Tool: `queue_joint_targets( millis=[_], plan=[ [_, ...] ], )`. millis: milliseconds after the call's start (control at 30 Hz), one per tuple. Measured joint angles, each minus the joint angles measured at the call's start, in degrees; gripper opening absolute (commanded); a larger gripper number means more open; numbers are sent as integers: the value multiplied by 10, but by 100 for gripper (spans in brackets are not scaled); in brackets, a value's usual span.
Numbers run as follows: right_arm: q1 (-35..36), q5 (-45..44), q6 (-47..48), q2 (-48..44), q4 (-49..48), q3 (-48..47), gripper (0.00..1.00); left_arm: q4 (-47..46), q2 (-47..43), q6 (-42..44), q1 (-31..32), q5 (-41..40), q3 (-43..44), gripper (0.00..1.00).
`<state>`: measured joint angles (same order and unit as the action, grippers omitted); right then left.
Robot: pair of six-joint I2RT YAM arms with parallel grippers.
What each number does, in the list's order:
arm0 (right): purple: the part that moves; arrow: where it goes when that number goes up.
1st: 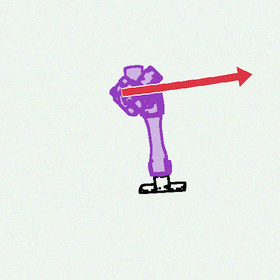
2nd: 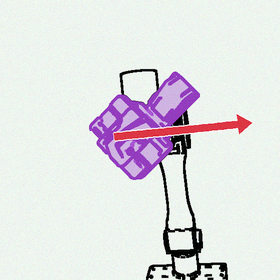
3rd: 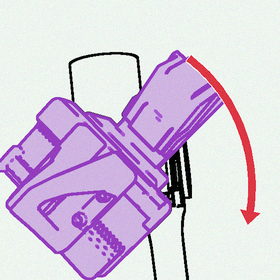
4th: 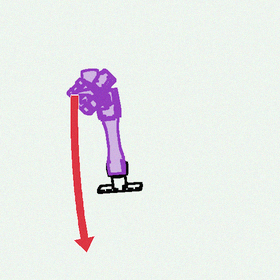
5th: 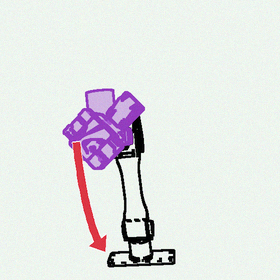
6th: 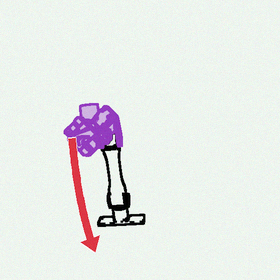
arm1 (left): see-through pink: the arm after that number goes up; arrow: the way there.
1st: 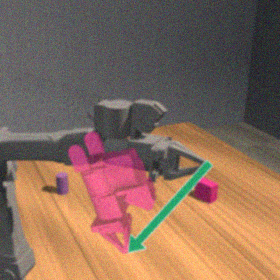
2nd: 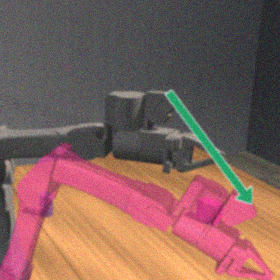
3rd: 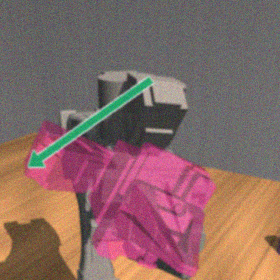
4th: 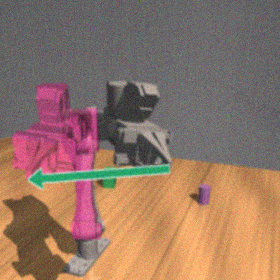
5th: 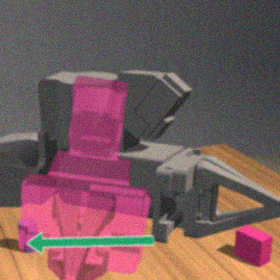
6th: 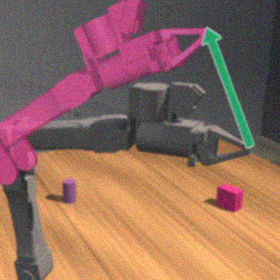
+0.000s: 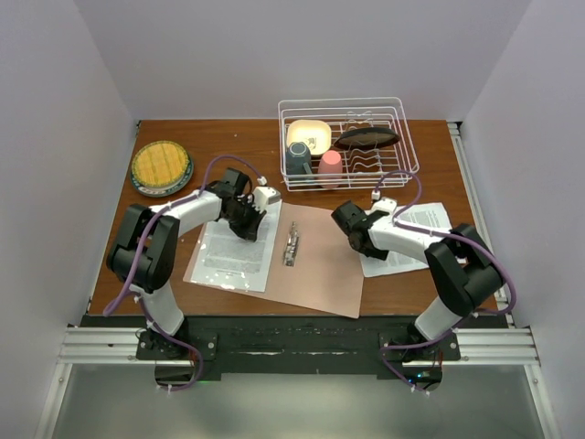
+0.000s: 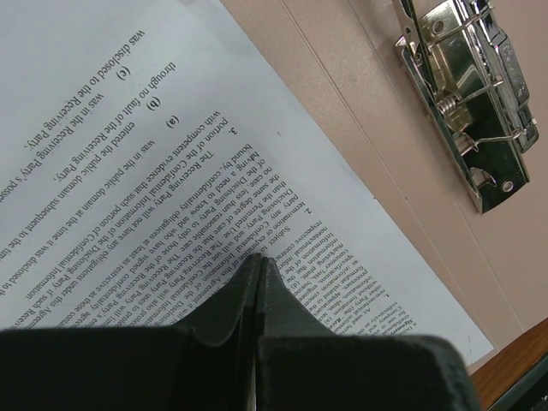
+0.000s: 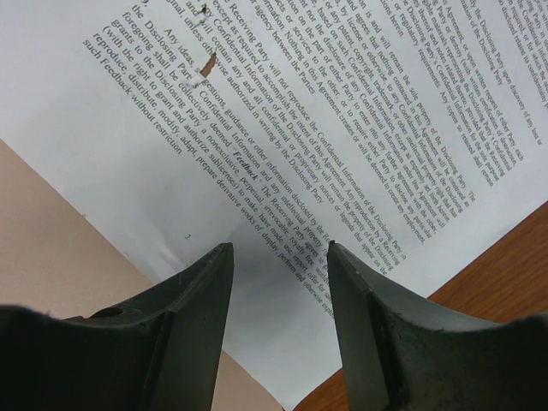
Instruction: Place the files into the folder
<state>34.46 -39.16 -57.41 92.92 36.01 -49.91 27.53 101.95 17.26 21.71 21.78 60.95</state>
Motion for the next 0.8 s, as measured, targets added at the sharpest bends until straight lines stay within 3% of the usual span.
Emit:
queue_joint_targets(
  millis=[367, 600, 800],
  plan=[
    [87, -16, 63, 4, 10, 0, 52, -2, -2, -1, -5, -23, 1, 0],
    [102, 18, 77, -31, 4, -2, 57, -4, -3, -1, -4, -29, 1, 0],
    [100, 15, 80, -31, 2, -60, 58, -5, -3, -1, -3, -28, 1, 0]
  ],
)
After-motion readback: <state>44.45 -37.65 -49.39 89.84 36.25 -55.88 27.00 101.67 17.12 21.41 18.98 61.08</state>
